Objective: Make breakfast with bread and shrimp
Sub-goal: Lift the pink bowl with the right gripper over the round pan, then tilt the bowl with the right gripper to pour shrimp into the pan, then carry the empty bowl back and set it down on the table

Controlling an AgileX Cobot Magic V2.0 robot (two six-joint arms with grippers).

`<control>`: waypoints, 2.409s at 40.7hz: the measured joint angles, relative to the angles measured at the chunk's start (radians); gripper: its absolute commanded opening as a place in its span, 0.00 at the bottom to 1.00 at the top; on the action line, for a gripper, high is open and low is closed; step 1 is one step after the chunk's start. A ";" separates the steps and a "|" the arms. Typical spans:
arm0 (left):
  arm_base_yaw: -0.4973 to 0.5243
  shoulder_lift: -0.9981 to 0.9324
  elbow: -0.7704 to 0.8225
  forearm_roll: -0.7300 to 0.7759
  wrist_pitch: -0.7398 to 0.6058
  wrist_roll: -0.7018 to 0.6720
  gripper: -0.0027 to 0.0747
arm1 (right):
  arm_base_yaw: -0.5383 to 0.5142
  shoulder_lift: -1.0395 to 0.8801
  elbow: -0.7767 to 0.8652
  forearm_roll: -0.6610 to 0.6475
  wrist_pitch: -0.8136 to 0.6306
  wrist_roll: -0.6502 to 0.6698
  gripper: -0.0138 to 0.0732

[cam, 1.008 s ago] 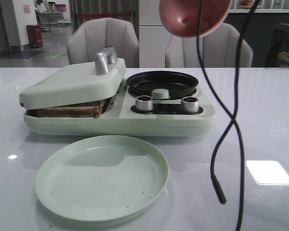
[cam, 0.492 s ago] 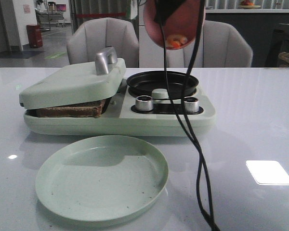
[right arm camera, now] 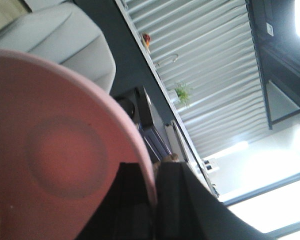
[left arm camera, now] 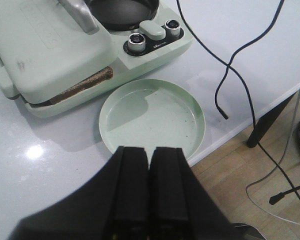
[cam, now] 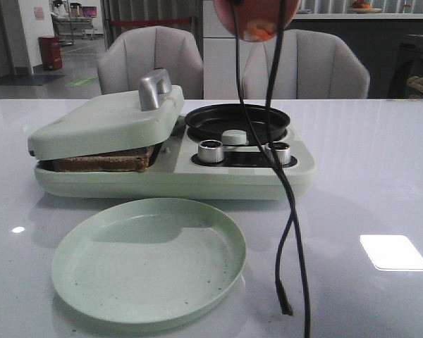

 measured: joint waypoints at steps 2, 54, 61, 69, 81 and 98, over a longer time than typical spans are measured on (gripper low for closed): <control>0.000 0.000 0.000 0.000 0.000 0.000 0.16 | 0.000 0.037 0.000 -0.002 0.024 -0.010 0.21; 0.000 0.000 0.000 0.002 0.000 0.000 0.16 | 0.006 0.156 -0.223 0.115 0.111 0.027 0.21; 0.000 0.000 0.000 0.002 0.000 0.000 0.16 | 0.006 0.146 -0.223 0.173 0.114 0.029 0.21; 0.000 0.000 0.000 0.002 0.000 0.000 0.16 | 0.006 0.120 -0.223 0.430 0.118 -0.108 0.21; 0.000 0.000 0.000 0.002 0.000 0.000 0.16 | -0.007 -0.094 -0.218 0.782 0.141 -0.225 0.21; 0.000 0.000 0.000 0.002 0.000 0.000 0.16 | -0.344 -0.460 0.181 1.226 0.163 -0.367 0.21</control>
